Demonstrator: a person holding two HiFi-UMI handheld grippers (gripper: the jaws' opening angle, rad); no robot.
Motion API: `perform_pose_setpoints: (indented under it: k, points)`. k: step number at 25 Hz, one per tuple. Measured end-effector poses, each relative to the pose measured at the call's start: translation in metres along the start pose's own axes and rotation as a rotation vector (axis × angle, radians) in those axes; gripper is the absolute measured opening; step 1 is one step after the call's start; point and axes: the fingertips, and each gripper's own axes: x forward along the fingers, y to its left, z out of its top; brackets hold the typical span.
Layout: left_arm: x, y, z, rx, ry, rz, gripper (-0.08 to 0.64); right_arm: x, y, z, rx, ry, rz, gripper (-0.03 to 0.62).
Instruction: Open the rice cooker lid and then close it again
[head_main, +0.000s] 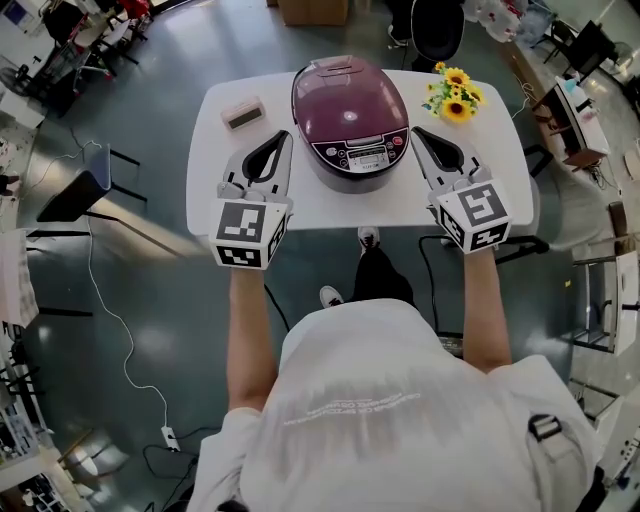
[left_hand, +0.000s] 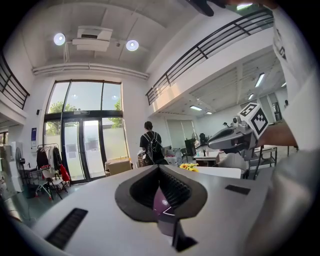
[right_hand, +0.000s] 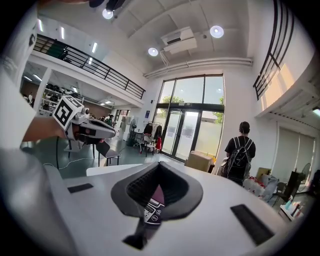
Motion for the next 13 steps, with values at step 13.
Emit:
perform_pose_setpoints:
  k: [13]
  points:
    - [0.008,0.003,-0.013,-0.026,0.028,-0.017,0.017,0.009,-0.006,-0.004,0.005,0.011,0.006,0.025]
